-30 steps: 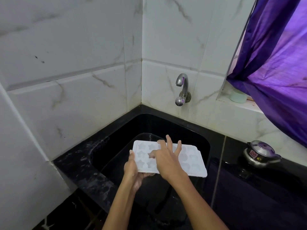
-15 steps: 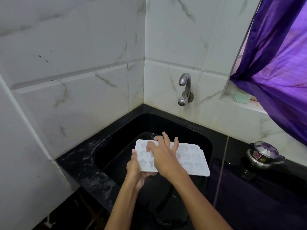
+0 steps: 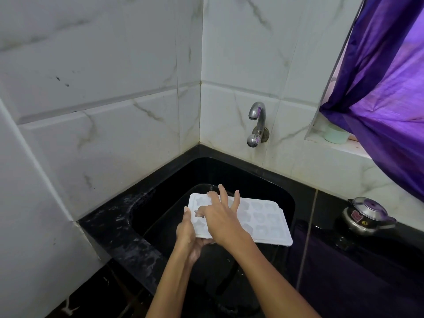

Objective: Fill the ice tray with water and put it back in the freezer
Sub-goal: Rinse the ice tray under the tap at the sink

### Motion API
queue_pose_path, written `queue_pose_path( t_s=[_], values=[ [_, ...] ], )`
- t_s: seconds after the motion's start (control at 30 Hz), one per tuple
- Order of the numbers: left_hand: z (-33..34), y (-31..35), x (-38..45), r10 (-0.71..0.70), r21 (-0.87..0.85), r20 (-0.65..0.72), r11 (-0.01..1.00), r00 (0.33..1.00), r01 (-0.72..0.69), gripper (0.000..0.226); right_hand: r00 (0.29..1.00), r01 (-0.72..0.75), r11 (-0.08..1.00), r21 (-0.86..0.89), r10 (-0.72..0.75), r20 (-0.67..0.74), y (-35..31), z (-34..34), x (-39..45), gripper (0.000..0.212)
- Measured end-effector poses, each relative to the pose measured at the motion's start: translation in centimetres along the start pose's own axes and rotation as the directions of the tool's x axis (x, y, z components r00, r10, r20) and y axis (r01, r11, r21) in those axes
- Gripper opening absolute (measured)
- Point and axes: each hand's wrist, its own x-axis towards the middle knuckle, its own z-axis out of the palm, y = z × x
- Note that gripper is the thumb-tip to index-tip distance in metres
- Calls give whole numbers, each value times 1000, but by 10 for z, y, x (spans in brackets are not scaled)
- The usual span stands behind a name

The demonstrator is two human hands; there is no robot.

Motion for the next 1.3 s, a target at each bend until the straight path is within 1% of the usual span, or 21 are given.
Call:
queue_pose_path(
  t_s=[0.23, 0.33, 0.43, 0.53, 0.67, 0.77, 0.83, 0.93, 1.03, 1.17, 1.3],
  values=[
    [0, 2, -2, -10, -1, 1, 1000, 1000, 10, 45, 1000, 7, 1000, 22, -7, -9, 1, 7, 2, 48],
    [-2, 1, 0, 0, -1, 10, 1000, 1000, 0, 47, 1000, -5, 998, 58, 6, -17, 3, 7, 0, 57],
    [-5, 2, 3, 8, -18, 25, 1000, 1000, -8, 50, 997, -36, 992, 122, 44, -70, 13, -2, -6, 67],
    [-11, 5, 8, 18, -17, 25, 1000, 1000, -18, 49, 979, -143, 977, 155, 163, -125, 37, -23, -14, 70],
    [-19, 9, 11, 36, -35, 17, 999, 999, -36, 48, 922, -333, 932, 141, 353, -157, 79, -42, -37, 65],
    [-22, 12, 13, 50, -44, 9, 998, 999, -49, 47, 861, -466, 868, 170, 489, -139, 103, -41, -58, 62],
    [-22, 13, 13, 53, -43, 6, 998, 999, -53, 47, 841, -508, 839, 196, 532, -99, 110, -36, -66, 57],
    [-21, 14, 14, 49, -43, -3, 998, 999, -50, 46, 834, -527, 826, 200, 548, -63, 113, -27, -70, 55],
    [-18, 13, 13, 49, -44, -7, 998, 999, -49, 45, 849, -508, 841, 184, 525, -56, 111, -18, -69, 60],
    [-17, 13, 13, 50, -54, -4, 997, 999, -50, 46, 865, -495, 855, 157, 502, -5, 104, -11, -66, 66],
    [-18, 13, 14, 56, -48, 2, 997, 998, -55, 46, 865, -495, 852, 167, 502, 1, 104, -12, -67, 56]
  ],
)
